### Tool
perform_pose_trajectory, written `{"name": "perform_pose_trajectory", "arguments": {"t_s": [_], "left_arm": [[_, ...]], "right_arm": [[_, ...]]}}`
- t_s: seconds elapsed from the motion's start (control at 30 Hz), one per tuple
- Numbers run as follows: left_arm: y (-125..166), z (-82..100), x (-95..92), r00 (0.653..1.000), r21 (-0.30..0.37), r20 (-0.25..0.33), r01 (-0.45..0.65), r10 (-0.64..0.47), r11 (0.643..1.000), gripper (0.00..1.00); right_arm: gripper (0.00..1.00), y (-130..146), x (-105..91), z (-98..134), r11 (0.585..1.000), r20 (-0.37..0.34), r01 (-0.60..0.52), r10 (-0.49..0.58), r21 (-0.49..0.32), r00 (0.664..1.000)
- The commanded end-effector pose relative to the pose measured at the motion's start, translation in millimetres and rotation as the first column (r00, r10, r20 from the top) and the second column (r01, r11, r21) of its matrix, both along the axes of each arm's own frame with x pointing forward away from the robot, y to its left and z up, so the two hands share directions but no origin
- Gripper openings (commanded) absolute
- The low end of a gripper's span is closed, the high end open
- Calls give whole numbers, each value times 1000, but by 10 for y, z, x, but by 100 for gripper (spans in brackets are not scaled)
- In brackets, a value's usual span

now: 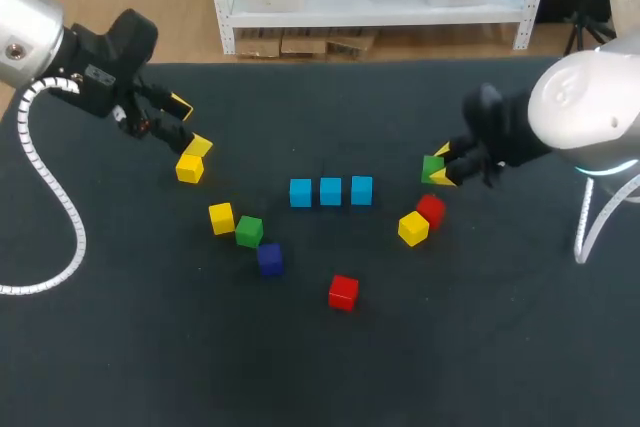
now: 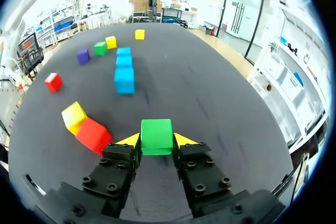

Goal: Place the blue cubes, place green cubes on the blue cubes, place the yellow cubes on the green cubes, then place the red cubes on the yellow cubes, and place purple cube on the red cubes.

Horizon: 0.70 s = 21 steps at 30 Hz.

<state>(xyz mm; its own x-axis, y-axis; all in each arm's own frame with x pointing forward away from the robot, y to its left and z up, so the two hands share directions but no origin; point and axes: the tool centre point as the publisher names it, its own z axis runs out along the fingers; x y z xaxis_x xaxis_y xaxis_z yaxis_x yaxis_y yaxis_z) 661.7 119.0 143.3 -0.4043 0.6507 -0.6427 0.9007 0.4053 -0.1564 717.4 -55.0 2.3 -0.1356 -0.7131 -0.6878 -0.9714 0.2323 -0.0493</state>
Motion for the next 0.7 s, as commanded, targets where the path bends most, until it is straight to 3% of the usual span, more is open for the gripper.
{"name": "perform_pose_trajectory", "arguments": {"t_s": [0.03,0.3,0.7], "left_arm": [[13,-8,-10,1000,-5,4,1,-1,1000,100],[13,-8,-10,1000,-5,4,1,-1,1000,100],[13,-8,-10,1000,-5,4,1,-1,1000,100]], "right_arm": [[0,31,3,179,1000,-20,-29,29,0,999],[0,290,-40,362,997,-33,-72,72,-17,997],[0,786,-219,442,995,-46,-95,97,37,994]]}}
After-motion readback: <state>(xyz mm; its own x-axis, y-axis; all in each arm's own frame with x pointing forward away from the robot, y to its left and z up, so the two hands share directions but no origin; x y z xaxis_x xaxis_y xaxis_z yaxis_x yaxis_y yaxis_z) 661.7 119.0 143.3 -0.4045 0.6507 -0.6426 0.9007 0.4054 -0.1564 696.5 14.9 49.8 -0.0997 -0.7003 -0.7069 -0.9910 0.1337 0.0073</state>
